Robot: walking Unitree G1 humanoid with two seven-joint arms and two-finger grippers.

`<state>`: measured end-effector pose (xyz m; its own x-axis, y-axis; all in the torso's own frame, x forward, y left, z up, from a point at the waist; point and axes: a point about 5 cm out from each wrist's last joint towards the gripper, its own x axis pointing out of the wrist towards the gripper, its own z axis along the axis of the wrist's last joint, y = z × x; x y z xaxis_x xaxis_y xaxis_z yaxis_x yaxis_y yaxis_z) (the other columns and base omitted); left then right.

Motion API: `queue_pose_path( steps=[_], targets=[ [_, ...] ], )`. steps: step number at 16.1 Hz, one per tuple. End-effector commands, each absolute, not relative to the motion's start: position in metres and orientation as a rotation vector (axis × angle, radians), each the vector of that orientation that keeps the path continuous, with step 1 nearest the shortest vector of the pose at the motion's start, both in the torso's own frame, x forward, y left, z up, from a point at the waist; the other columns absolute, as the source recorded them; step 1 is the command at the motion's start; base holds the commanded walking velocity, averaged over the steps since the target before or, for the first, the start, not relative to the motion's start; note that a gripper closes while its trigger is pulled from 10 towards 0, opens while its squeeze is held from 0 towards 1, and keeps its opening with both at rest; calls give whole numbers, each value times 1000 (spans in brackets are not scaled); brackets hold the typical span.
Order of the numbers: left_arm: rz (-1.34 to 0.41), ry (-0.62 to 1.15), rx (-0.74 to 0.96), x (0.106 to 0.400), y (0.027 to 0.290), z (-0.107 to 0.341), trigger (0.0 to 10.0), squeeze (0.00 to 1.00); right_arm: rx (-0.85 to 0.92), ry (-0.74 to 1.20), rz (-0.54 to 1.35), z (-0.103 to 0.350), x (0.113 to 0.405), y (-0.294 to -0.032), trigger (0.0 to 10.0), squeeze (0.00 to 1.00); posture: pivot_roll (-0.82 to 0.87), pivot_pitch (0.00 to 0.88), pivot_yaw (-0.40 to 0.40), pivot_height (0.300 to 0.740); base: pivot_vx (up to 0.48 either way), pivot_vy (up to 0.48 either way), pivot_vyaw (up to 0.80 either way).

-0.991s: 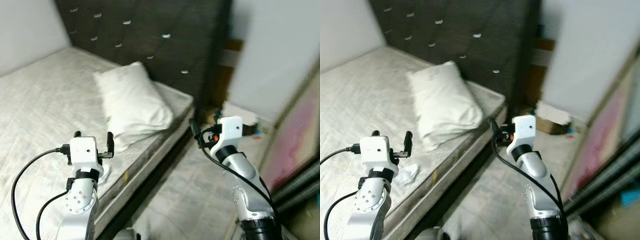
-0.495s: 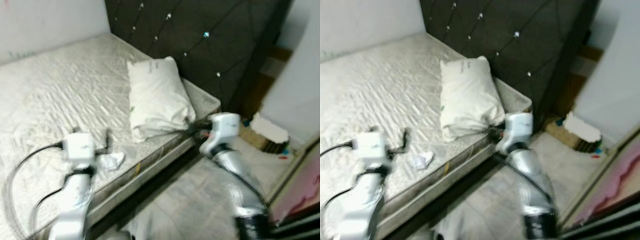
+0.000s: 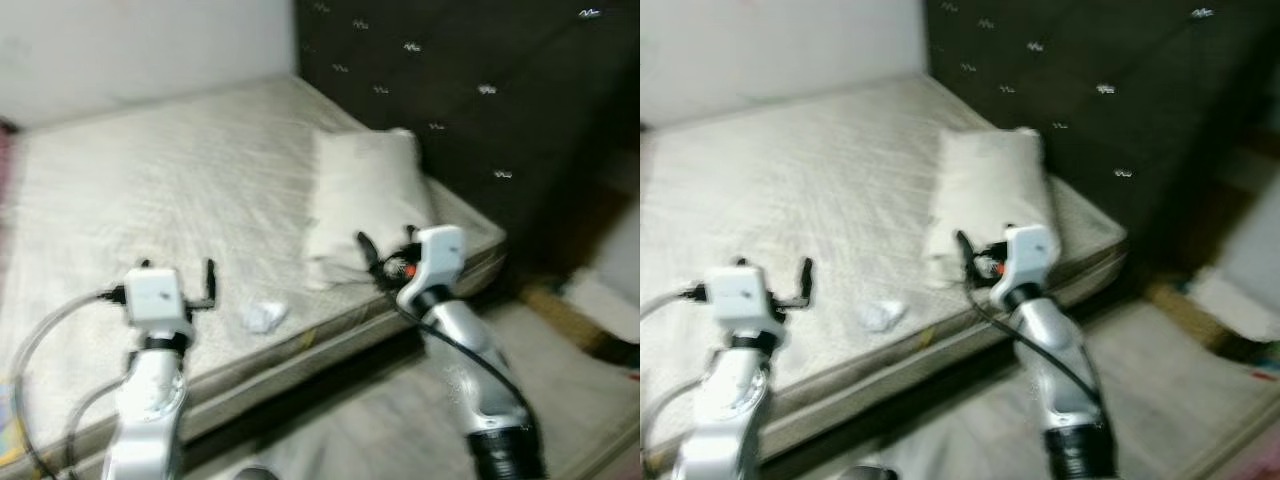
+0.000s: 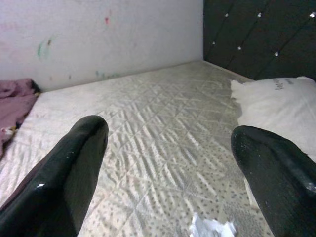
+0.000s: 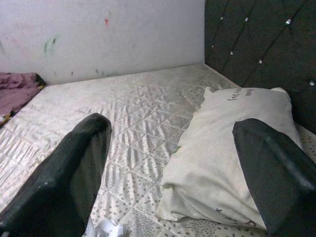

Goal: Clean up the room

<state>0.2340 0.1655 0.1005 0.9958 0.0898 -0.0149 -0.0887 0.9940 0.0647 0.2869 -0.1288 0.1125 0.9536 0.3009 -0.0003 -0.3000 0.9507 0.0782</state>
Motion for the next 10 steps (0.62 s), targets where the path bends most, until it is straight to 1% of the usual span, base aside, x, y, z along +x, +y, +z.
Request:
queue_pose_path(
  steps=[1, 5, 10],
  targets=[
    [95, 3, 70, 235, 168, 104, 10000, 0, 93, 8, 305, 113, 288, -128, 10000, 0, -39, 0, -8, 740, 0, 0, 800],
    [98, 4, 58, 235, 169, 104, 10000, 0, 98, 2, 312, 114, 287, -127, 10000, 0, -39, 0, -8, 740, 0, 0, 800],
    [80, -8, 44, 236, 167, 105, 10000, 0, 113, 0, 313, 115, 287, -126, 10000, 0, -43, 0, -8, 740, 0, 0, 0]
  ],
)
